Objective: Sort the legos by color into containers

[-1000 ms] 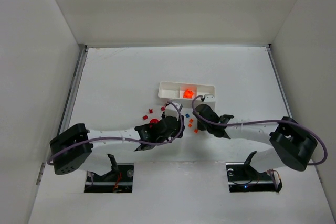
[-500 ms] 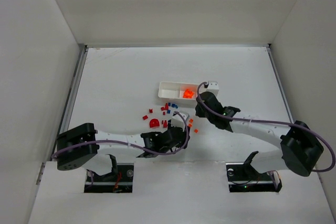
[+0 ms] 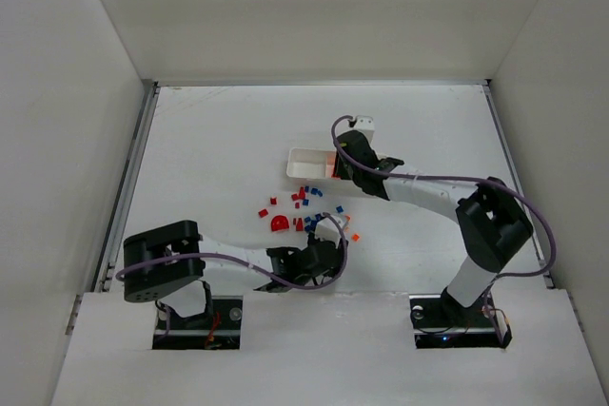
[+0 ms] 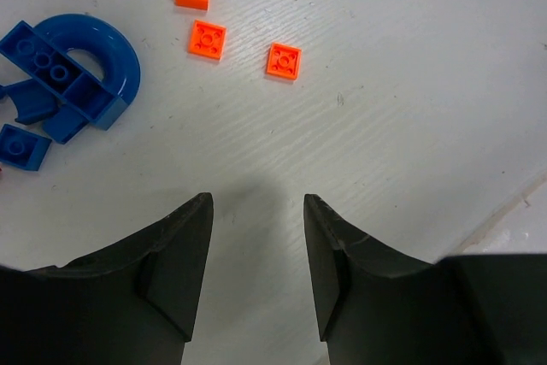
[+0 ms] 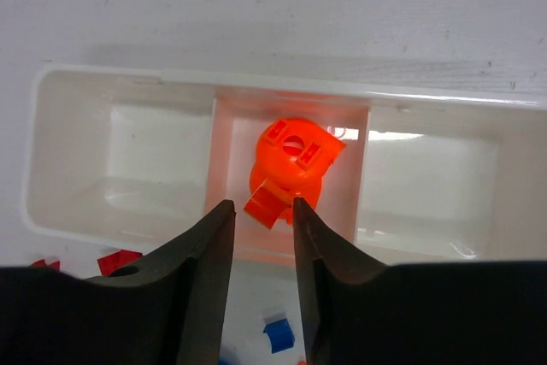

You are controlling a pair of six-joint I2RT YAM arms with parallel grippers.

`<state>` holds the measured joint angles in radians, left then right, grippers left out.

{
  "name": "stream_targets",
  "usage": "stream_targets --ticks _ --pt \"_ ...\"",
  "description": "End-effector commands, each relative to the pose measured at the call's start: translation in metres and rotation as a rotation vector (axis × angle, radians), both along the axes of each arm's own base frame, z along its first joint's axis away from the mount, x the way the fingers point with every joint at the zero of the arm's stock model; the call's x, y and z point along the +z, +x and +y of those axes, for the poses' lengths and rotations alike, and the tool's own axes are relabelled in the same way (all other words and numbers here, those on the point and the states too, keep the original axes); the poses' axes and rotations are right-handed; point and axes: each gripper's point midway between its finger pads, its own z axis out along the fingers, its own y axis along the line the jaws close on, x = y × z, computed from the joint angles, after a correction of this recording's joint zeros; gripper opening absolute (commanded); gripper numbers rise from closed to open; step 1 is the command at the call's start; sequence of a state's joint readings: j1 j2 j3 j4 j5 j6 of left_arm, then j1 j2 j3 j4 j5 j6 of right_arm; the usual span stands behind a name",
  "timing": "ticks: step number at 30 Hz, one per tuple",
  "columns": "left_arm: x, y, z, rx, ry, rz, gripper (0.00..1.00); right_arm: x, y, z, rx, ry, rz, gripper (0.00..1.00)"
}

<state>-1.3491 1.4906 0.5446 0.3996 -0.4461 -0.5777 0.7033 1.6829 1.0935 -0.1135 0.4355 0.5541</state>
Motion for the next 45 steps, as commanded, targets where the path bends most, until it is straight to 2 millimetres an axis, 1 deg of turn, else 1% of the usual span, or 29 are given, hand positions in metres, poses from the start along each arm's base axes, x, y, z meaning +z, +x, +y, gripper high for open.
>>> stream_targets --ticks 1,5,6,9,15,19,23,26,32,37,41,43,45 --pt "0.011 0.005 -0.017 -0.008 -0.039 -0.040 0.44 0.036 0.015 0.004 -0.023 0.046 -0.089 0.44" --pt "0.010 0.008 -0.025 -0.021 -0.021 -0.055 0.44 0.045 0.007 -0.004 -0.032 0.057 -0.109 0.45" --pt "0.003 0.014 -0.031 -0.032 0.024 -0.081 0.44 0.051 -0.006 -0.014 -0.038 0.085 -0.134 0.42" --pt "0.002 0.018 -0.034 -0.033 0.036 -0.097 0.44 0.051 -0.013 -0.019 -0.043 0.104 -0.143 0.42" --pt "0.003 0.025 -0.047 -0.054 0.061 -0.133 0.44 0.036 -0.029 -0.029 -0.060 0.133 -0.136 0.41" --pt "0.000 0.035 -0.047 -0.034 0.093 -0.155 0.44 0.034 -0.037 -0.035 -0.069 0.157 -0.139 0.41" --pt "-0.006 0.042 -0.053 -0.038 0.125 -0.169 0.44 0.042 -0.047 -0.045 -0.089 0.206 -0.172 0.40" --pt "-0.007 0.044 -0.056 -0.040 0.130 -0.174 0.43 0.048 -0.055 -0.052 -0.096 0.234 -0.190 0.40" --pt "-0.011 0.048 -0.058 -0.037 0.142 -0.174 0.37 0.055 -0.065 -0.078 -0.137 0.276 -0.221 0.40" --pt "-0.016 0.050 -0.058 -0.038 0.158 -0.174 0.35 0.052 -0.071 -0.090 -0.152 0.300 -0.222 0.40" --pt "-0.016 0.051 -0.059 -0.042 0.163 -0.176 0.28 0.049 -0.076 -0.099 -0.169 0.316 -0.226 0.40" --pt "-0.016 0.051 -0.059 -0.043 0.162 -0.175 0.23 0.046 -0.078 -0.103 -0.176 0.320 -0.225 0.40" --pt "-0.012 0.050 -0.059 -0.046 0.154 -0.178 0.18 0.042 -0.079 -0.108 -0.187 0.322 -0.221 0.40"
